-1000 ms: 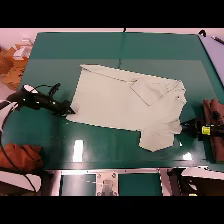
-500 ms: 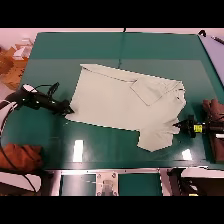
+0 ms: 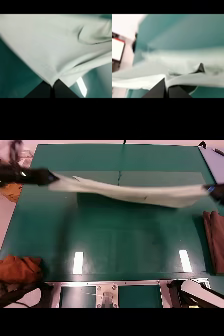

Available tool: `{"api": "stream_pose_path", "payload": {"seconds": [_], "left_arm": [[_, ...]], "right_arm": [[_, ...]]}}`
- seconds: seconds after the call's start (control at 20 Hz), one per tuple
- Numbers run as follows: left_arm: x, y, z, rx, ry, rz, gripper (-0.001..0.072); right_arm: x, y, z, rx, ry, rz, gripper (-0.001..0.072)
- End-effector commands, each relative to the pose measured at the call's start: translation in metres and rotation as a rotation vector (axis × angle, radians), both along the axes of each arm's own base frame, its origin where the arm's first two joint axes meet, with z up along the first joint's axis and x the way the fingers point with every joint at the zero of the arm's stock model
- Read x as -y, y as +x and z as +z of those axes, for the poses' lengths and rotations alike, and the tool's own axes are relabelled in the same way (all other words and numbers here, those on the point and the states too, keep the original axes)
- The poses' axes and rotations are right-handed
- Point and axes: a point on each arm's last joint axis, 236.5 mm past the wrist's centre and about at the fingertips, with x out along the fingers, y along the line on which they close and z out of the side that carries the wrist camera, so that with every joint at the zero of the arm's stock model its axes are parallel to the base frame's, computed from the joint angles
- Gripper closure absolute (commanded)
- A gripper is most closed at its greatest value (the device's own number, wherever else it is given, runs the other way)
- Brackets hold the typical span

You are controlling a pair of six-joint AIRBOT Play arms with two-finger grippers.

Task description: Fold the shirts.

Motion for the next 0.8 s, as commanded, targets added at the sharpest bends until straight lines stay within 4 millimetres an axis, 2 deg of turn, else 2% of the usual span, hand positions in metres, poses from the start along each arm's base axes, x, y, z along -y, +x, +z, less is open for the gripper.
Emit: {"api": "stream_pose_path", "payload": {"seconds": [0.0, 0.05, 0.1, 0.2, 0.3, 0.35, 0.45, 0.55, 0.65, 0.75], "left_arm": [[0.005, -0.063, 0.183, 0.464, 0.035, 0.034, 0.0689], [0.007, -0.089, 0.227, 0.589, 0.041, 0.048, 0.0689], [0.009, -0.116, 0.263, 0.697, 0.044, 0.060, 0.0689], [0.012, -0.171, 0.322, 0.889, 0.044, 0.086, 0.0689], [0.014, -0.209, 0.351, 0.996, 0.063, 0.099, 0.0688], [0.011, -0.221, 0.360, 1.033, 0.085, 0.116, 0.0688], [-0.001, -0.223, 0.365, 1.050, 0.130, 0.172, 0.0688], [-0.020, -0.205, 0.351, 0.973, 0.163, 0.250, 0.0688], [-0.033, -0.171, 0.320, 0.845, 0.183, 0.280, 0.0688], [-0.034, -0.130, 0.274, 0.697, 0.179, 0.251, 0.0688]], "right_arm": [[-0.038, -0.044, 0.206, 0.517, -0.201, -0.096, 0.0693], [-0.046, -0.064, 0.244, 0.616, -0.273, -0.146, 0.0693], [-0.056, -0.085, 0.279, 0.709, -0.337, -0.196, 0.0693], [-0.075, -0.121, 0.327, 0.847, -0.429, -0.276, 0.0693], [-0.085, -0.147, 0.355, 0.937, -0.475, -0.353, 0.0693], [-0.088, -0.155, 0.363, 0.967, -0.486, -0.384, 0.0692], [-0.088, -0.161, 0.366, 0.978, -0.518, -0.420, 0.0692], [-0.083, -0.154, 0.355, 0.935, -0.561, -0.423, 0.0693], [-0.075, -0.141, 0.335, 0.873, -0.550, -0.403, 0.0693], [-0.059, -0.119, 0.302, 0.785, -0.474, -0.377, 0.0693]]}}
